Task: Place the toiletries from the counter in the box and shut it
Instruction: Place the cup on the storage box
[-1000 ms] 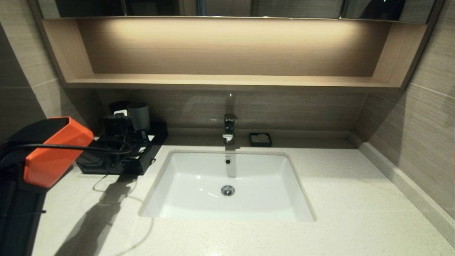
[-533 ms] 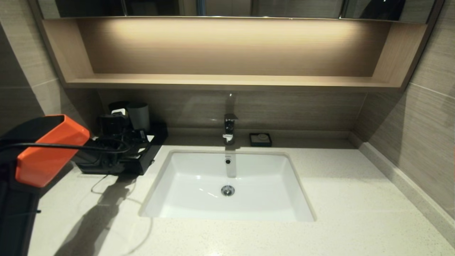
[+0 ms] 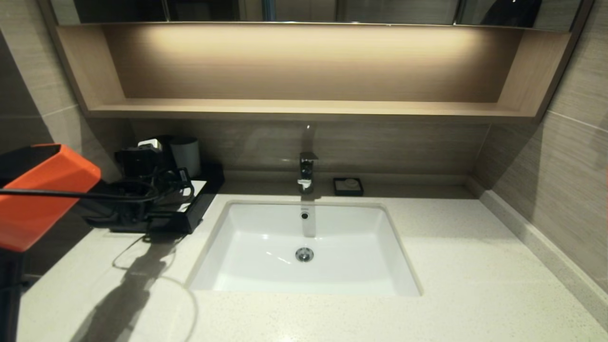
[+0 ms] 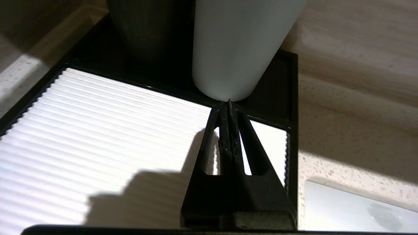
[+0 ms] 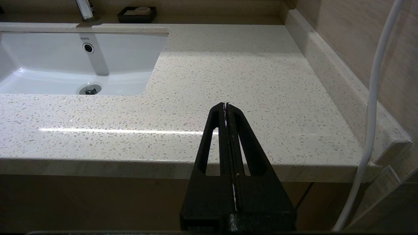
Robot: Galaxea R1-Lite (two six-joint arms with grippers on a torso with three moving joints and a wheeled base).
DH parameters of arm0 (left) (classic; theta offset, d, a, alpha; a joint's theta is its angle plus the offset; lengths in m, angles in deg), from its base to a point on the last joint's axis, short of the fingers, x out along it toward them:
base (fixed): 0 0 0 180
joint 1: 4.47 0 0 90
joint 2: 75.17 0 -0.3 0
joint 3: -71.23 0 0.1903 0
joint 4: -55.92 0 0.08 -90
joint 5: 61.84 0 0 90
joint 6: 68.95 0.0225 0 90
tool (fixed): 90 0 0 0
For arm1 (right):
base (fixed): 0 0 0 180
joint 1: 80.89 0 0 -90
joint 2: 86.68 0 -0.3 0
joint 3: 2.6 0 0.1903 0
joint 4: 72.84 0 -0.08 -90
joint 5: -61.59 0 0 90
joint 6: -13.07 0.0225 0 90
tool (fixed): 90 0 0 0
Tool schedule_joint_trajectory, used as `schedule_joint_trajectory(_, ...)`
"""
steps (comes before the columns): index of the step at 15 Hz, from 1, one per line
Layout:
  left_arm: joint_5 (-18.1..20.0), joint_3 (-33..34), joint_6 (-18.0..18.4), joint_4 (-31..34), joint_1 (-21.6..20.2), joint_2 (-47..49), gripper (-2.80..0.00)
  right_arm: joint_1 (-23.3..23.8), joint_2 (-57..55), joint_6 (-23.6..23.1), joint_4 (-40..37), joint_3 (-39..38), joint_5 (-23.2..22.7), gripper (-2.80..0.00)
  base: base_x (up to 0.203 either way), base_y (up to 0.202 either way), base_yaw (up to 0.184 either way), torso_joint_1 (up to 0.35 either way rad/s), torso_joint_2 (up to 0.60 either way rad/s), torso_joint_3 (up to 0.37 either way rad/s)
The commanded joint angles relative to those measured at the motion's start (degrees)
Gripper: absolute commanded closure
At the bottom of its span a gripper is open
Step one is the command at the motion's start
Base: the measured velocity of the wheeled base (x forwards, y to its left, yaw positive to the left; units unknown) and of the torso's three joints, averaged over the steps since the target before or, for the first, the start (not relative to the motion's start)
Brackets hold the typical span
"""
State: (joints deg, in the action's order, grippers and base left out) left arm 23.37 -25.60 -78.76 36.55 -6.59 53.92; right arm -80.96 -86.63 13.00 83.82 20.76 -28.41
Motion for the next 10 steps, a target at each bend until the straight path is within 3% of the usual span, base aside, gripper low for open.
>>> schedule_joint_trajectory(1,-0.09,4.33,-0.08,-1.51,0.01,-4.46,0.00,-0.01,0.04,-0.01,-0.02,-0.09,0.00,0.00,0.000,0.000,0.000,0.000,0.00,0.000)
schedule_joint_trajectory(10,-0.13,17.95,0.23,-3.05,1.52,-18.17,0.00,-0.01,0.04,-0.01,-0.02,-0.09,0.00,0.00,0.000,0.000,0.000,0.000,0.00,0.000)
